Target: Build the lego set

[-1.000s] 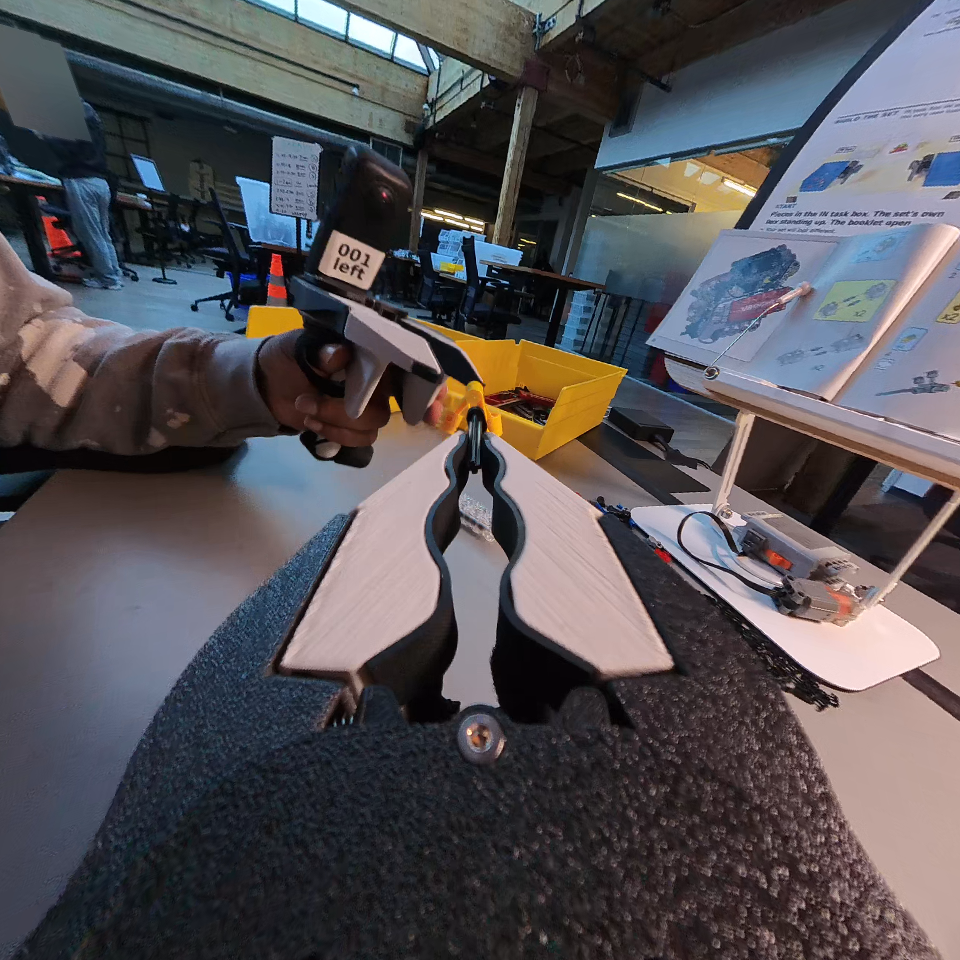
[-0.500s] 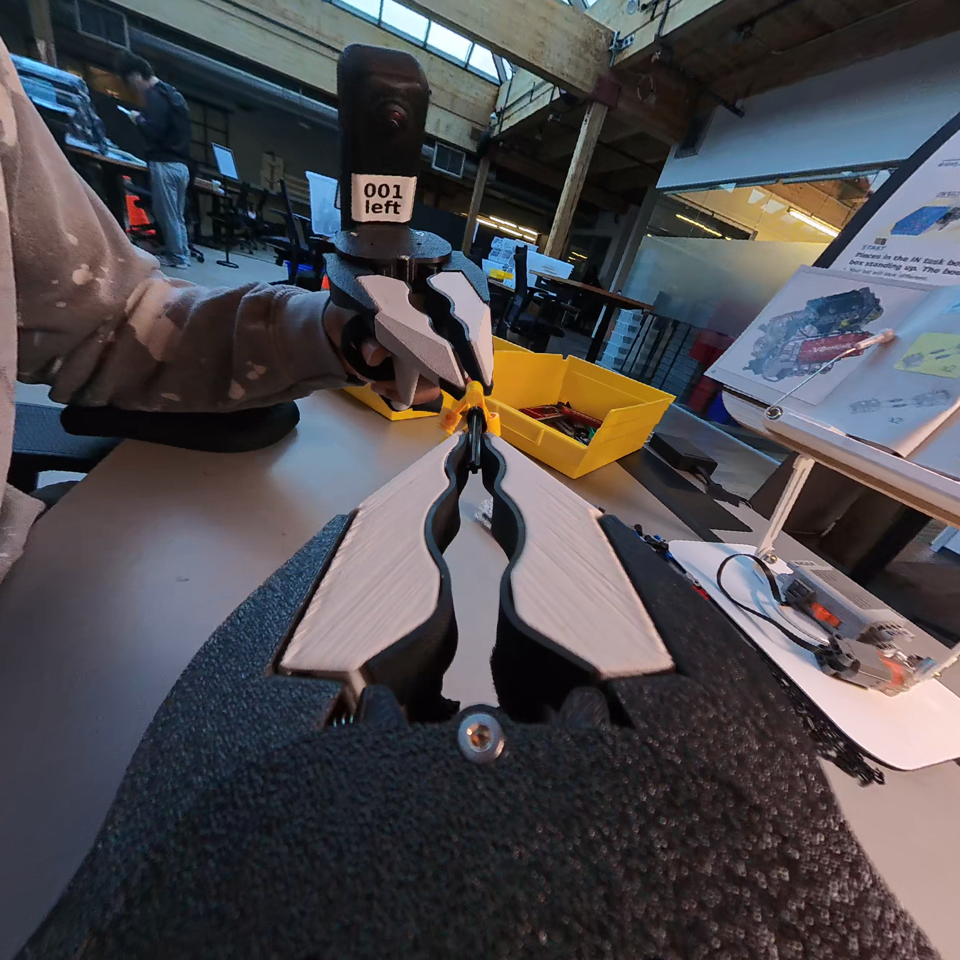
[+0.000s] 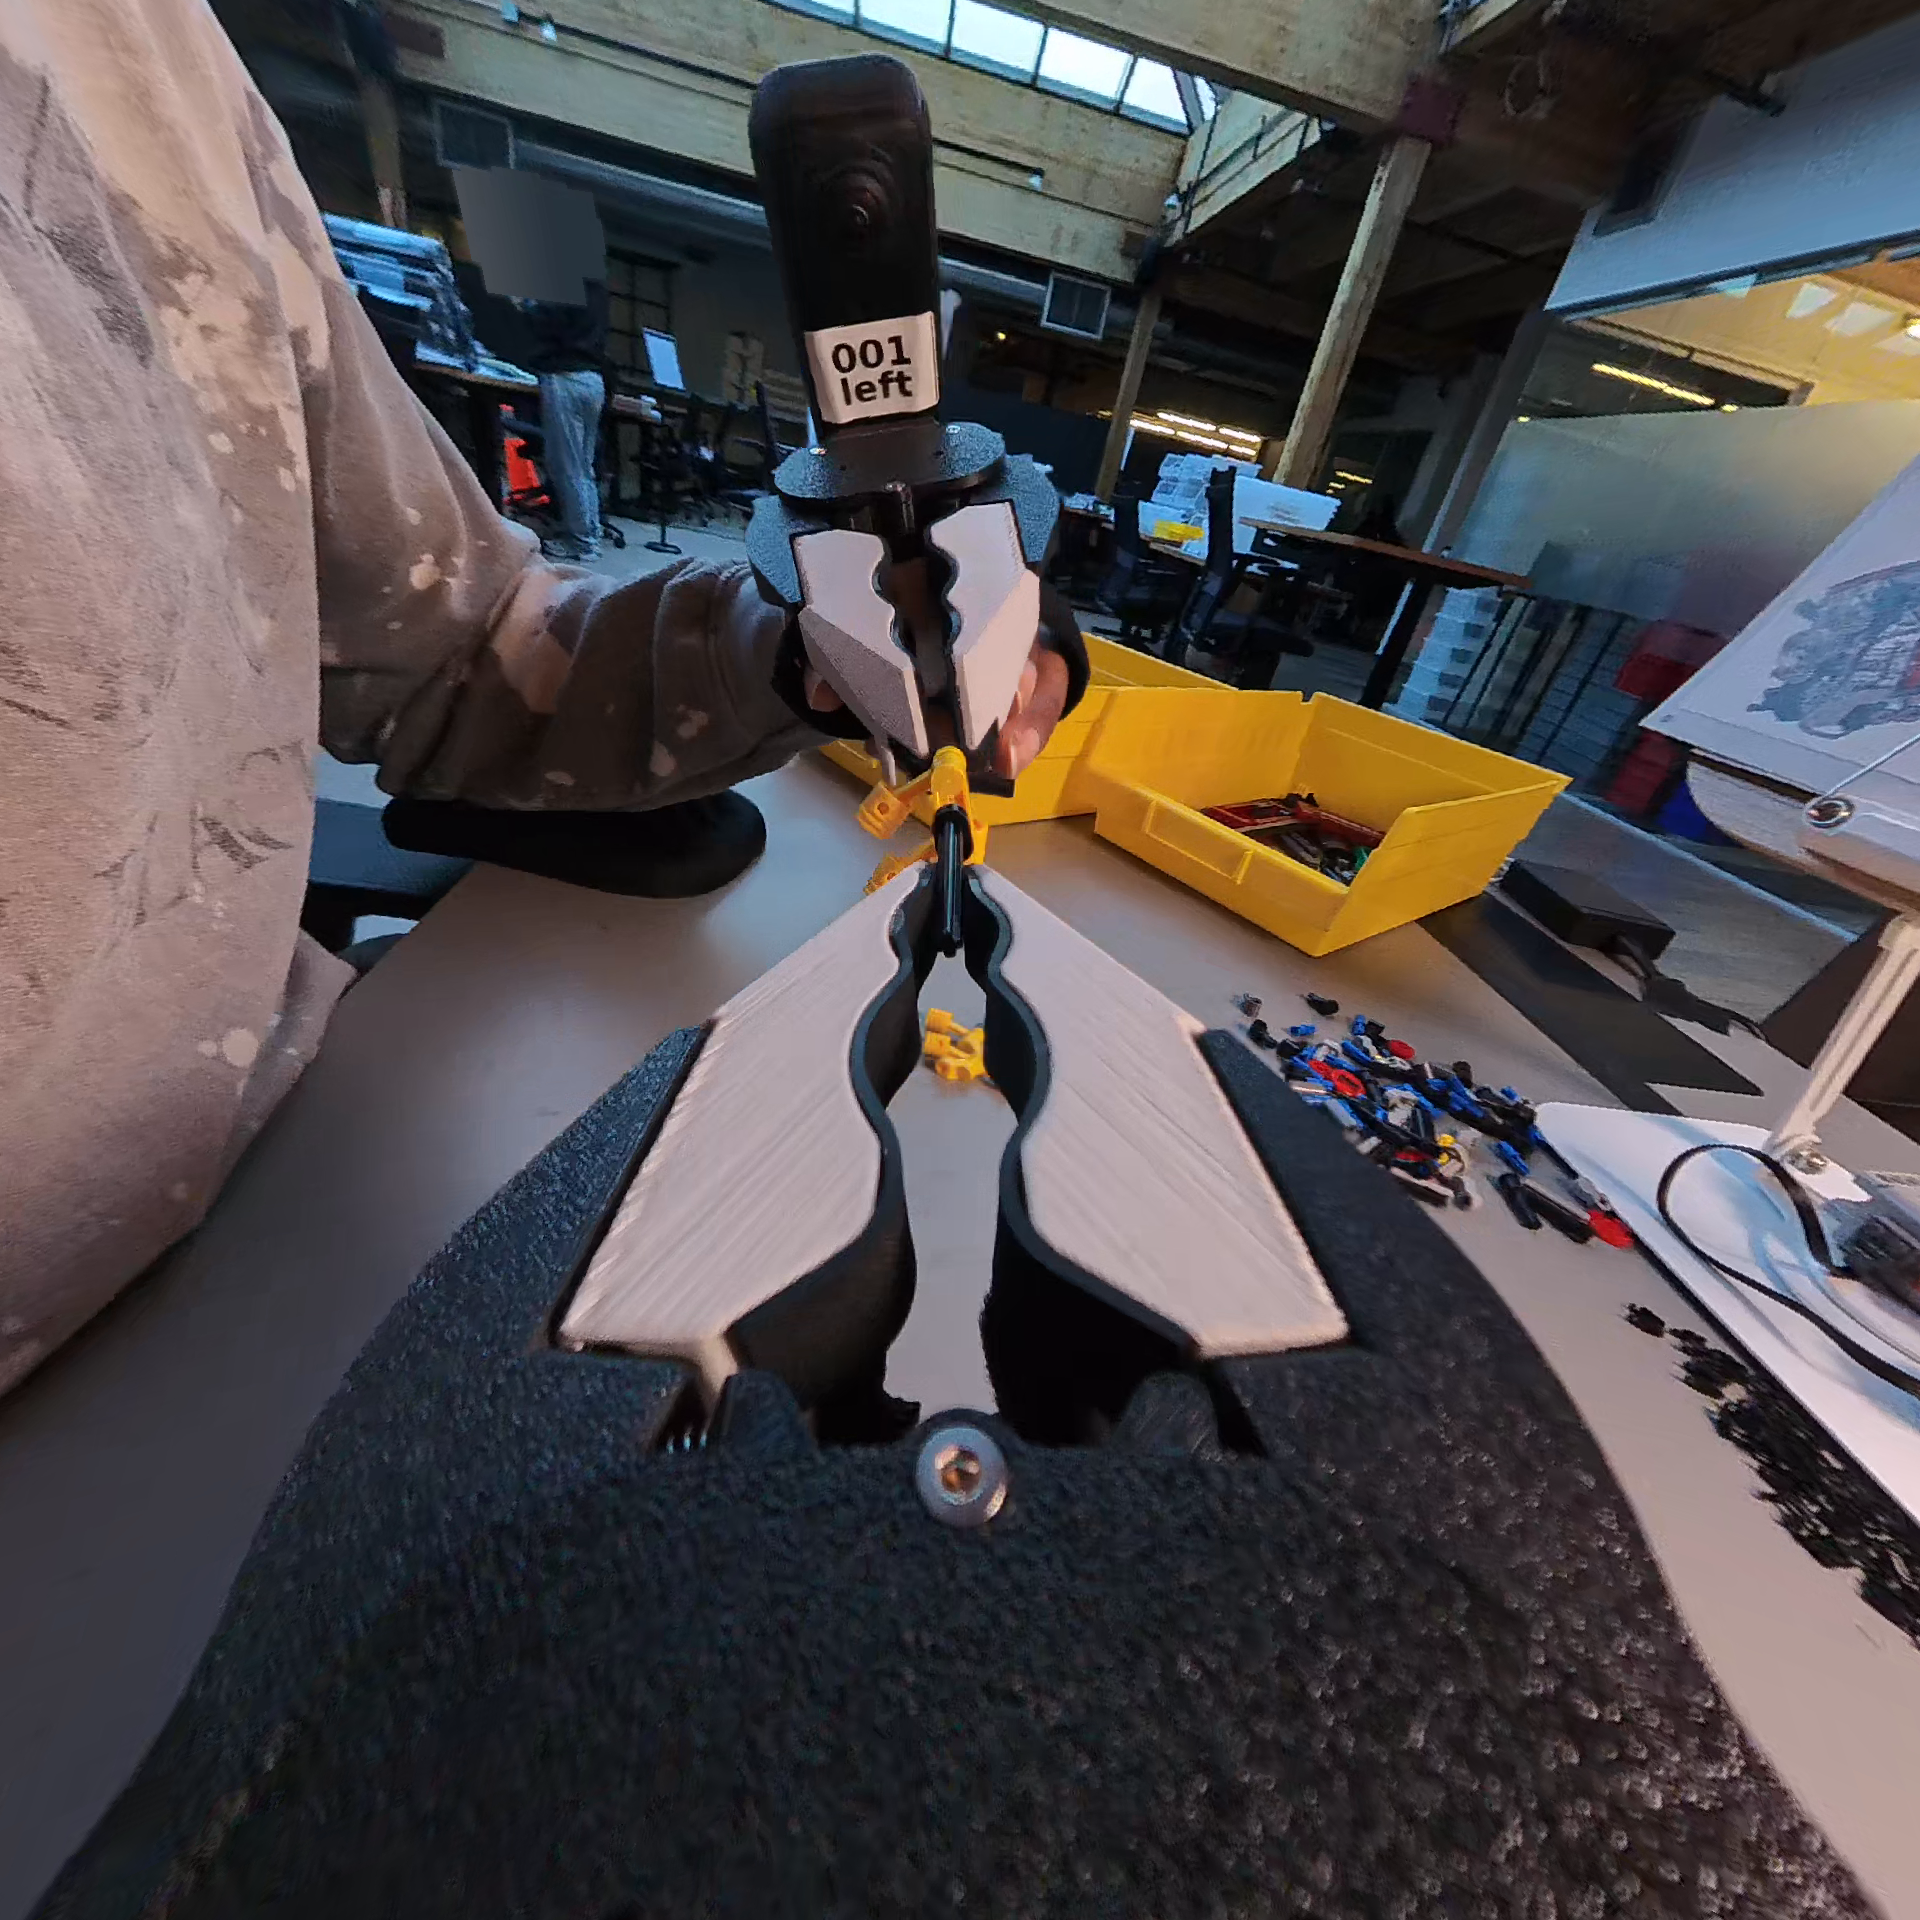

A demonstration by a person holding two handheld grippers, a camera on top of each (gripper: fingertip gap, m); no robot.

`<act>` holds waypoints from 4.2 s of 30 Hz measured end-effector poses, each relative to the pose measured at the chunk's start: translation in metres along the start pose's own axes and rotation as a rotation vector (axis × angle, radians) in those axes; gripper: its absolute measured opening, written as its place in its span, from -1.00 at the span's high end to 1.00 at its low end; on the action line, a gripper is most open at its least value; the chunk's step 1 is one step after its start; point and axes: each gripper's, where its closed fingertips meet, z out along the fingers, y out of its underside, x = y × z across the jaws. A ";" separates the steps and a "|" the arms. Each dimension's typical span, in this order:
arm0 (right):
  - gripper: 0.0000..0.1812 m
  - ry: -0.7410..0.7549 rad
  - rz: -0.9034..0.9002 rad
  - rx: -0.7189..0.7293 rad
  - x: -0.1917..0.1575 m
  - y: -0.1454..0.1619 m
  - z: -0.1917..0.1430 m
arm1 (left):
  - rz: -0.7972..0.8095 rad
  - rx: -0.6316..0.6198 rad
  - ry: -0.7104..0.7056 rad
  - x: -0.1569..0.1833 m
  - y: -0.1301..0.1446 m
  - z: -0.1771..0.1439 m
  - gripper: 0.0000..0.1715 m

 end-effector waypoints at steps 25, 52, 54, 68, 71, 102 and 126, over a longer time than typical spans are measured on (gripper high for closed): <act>0.93 -0.069 -0.047 -0.359 -0.017 0.051 0.006 | 0.664 -0.365 -0.086 0.023 0.031 0.012 0.96; 0.97 0.234 -0.171 -0.412 0.037 0.061 -0.006 | -0.333 -0.367 -0.207 -0.026 0.132 -0.042 0.69; 0.97 0.243 -0.175 -0.416 0.038 0.062 -0.007 | -0.376 -0.431 -0.189 -0.025 0.151 -0.049 0.65; 0.97 0.246 -0.172 -0.414 0.039 0.063 -0.009 | -0.391 -0.545 -0.023 -0.009 0.174 -0.030 0.80; 0.97 0.246 -0.174 -0.414 0.039 0.063 -0.009 | -0.383 -0.524 -0.019 -0.008 0.171 -0.027 0.82; 0.97 0.237 -0.185 -0.445 0.038 0.071 -0.007 | -0.496 -0.535 -0.055 0.007 0.170 -0.031 0.86; 0.96 0.235 -0.187 -0.420 0.038 0.067 -0.007 | -0.341 -0.560 0.069 0.009 0.161 -0.006 0.95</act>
